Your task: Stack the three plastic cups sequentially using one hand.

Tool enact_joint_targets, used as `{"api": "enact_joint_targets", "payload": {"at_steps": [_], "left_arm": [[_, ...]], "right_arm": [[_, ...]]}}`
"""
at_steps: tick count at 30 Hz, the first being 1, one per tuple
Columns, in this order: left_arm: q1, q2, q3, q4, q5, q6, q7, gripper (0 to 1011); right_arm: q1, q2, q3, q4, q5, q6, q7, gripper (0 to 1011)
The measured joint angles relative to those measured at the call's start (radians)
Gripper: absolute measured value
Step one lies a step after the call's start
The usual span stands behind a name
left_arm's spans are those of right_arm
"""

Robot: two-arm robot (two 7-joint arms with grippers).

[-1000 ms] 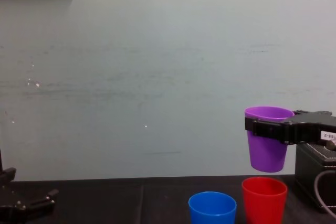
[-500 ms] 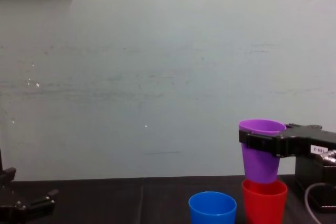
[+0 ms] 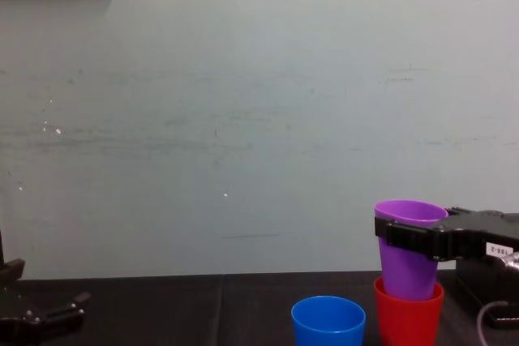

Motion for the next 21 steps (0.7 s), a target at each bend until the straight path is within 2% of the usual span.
{"api": "enact_joint_targets", "payload": {"at_steps": [21], "left_arm": [[0.000, 0.000, 0.000, 0.000, 0.000, 0.000, 0.000, 1005]], "right_arm": [[-0.019, -0.009, -0.009, 0.043, -0.018, -0.025, 0.001, 738]]}}
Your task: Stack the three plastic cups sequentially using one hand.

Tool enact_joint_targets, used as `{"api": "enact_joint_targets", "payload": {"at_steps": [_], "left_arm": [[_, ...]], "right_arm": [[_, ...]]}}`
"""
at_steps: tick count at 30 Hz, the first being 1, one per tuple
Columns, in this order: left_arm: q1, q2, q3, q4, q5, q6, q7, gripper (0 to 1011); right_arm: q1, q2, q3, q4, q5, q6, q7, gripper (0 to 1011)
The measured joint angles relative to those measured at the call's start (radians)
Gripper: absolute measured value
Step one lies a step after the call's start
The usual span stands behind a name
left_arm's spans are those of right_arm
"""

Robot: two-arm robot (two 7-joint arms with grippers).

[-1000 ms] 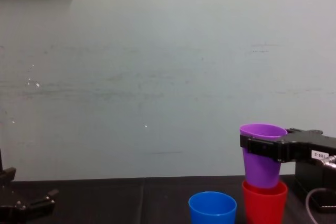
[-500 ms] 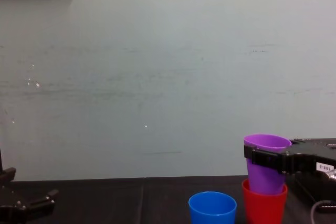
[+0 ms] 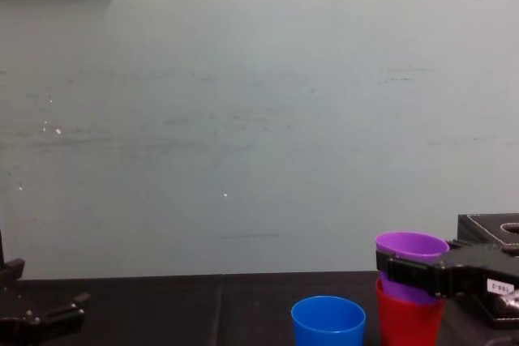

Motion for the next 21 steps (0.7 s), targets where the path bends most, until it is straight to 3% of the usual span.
{"api": "enact_joint_targets", "payload": {"at_steps": [21], "left_arm": [[0.000, 0.000, 0.000, 0.000, 0.000, 0.000, 0.000, 1005]], "right_arm": [[-0.004, -0.006, 0.005, 0.021, -0.008, -0.010, 0.002, 738]]}}
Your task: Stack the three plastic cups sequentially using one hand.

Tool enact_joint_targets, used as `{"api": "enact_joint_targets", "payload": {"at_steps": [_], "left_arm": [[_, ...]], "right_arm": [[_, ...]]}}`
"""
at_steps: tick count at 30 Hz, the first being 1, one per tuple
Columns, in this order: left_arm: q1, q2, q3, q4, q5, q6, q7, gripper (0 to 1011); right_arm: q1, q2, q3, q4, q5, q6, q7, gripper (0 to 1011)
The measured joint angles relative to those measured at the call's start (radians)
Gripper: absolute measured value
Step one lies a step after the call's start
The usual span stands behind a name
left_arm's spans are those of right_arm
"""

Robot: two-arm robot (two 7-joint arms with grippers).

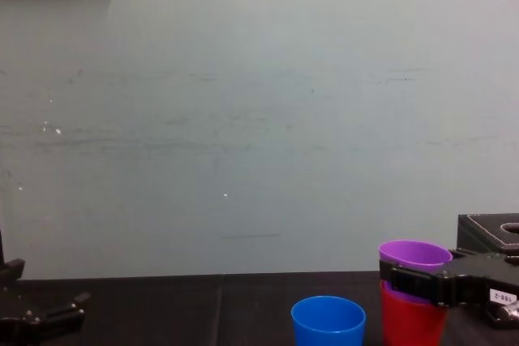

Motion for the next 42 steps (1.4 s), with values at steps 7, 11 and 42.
{"api": "enact_joint_targets", "payload": {"at_steps": [7, 11, 42], "left_arm": [[0.000, 0.000, 0.000, 0.000, 0.000, 0.000, 0.000, 1005], [0.000, 0.000, 0.000, 0.000, 0.000, 0.000, 0.000, 1005], [0.000, 0.000, 0.000, 0.000, 0.000, 0.000, 0.000, 1005]], "right_arm": [[0.001, 0.000, 0.000, -0.001, 0.000, 0.000, 0.000, 738], [0.001, 0.001, 0.000, -0.001, 0.000, 0.000, 0.000, 771], [-0.046, 0.024, 0.018, -0.090, 0.006, 0.007, -0.001, 1003]]}}
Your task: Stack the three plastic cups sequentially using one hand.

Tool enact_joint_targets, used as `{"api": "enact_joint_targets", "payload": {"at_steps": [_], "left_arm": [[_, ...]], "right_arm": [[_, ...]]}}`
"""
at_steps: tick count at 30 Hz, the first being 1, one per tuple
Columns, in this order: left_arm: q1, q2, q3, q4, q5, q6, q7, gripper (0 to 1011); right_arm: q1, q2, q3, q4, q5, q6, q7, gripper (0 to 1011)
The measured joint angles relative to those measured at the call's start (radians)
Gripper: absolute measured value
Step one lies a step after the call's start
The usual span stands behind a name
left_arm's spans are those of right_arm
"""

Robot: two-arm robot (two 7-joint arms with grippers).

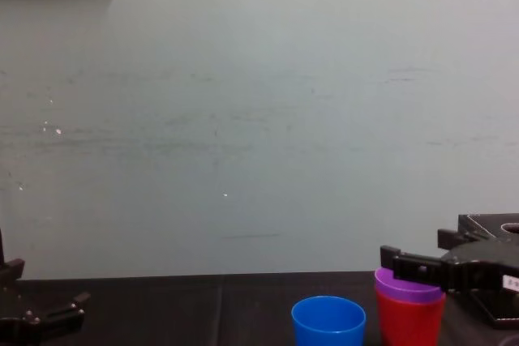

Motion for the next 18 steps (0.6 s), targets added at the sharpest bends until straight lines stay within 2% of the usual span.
{"api": "enact_joint_targets", "payload": {"at_steps": [6, 9, 13, 16, 18], "left_arm": [[0.000, 0.000, 0.000, 0.000, 0.000, 0.000, 0.000, 1005], [0.000, 0.000, 0.000, 0.000, 0.000, 0.000, 0.000, 1005], [0.000, 0.000, 0.000, 0.000, 0.000, 0.000, 0.000, 1005], [0.000, 0.000, 0.000, 0.000, 0.000, 0.000, 0.000, 1005], [0.000, 0.000, 0.000, 0.000, 0.000, 0.000, 0.000, 1005]], "right_arm": [[-0.051, 0.029, 0.014, -0.079, 0.016, 0.007, 0.010, 1003], [-0.103, 0.059, 0.023, -0.144, 0.028, 0.006, 0.022, 1003], [-0.164, 0.093, 0.031, -0.198, 0.039, -0.005, 0.038, 1003], [-0.199, 0.110, 0.034, -0.223, 0.047, -0.016, 0.048, 1003], [-0.244, 0.130, 0.035, -0.243, 0.052, -0.035, 0.060, 1002]]}}
